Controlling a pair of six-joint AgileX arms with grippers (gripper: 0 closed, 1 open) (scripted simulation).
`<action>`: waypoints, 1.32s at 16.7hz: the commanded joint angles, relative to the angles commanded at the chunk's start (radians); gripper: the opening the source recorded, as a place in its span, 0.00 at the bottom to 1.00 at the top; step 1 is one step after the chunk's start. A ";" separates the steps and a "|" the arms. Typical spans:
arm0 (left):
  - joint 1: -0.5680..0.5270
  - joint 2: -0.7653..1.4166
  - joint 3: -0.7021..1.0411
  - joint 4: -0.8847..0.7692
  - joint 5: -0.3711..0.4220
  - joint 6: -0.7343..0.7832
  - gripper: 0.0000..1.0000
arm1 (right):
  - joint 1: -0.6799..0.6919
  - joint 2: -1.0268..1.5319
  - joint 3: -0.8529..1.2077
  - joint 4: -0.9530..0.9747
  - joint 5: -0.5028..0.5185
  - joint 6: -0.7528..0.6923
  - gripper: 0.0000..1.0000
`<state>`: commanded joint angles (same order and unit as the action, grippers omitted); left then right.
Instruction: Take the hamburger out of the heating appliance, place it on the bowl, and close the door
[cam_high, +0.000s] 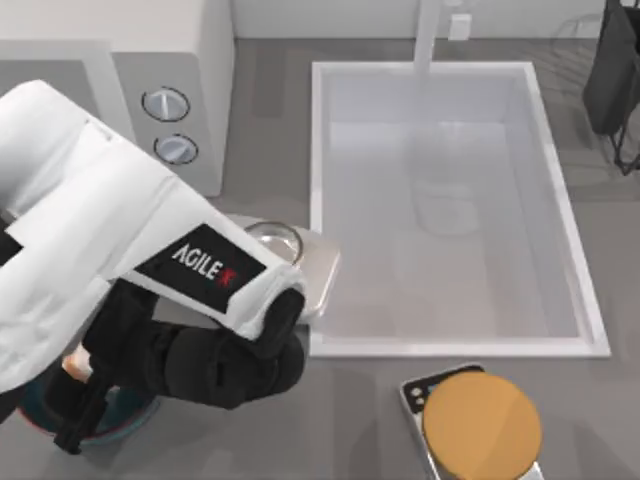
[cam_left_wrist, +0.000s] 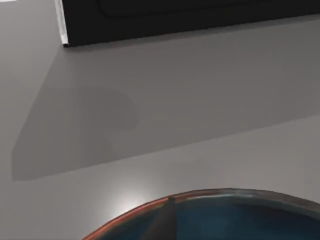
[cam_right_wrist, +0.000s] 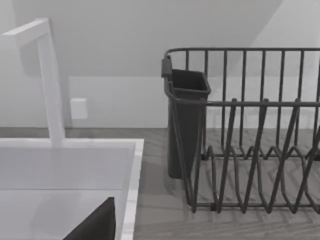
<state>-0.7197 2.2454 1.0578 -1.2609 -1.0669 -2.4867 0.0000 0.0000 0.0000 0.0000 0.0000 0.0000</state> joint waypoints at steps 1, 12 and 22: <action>0.002 0.002 -0.002 0.003 -0.002 0.002 0.00 | 0.000 0.000 0.000 0.000 0.000 0.000 1.00; 0.002 0.002 -0.002 0.003 -0.002 0.002 0.60 | 0.000 0.000 0.000 0.000 0.000 0.000 1.00; 0.002 0.002 -0.002 0.003 -0.002 0.002 1.00 | 0.000 0.000 0.000 0.000 0.000 0.000 1.00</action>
<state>-0.7180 2.2469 1.0556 -1.2583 -1.0684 -2.4848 0.0000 0.0000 0.0000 0.0000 0.0000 0.0000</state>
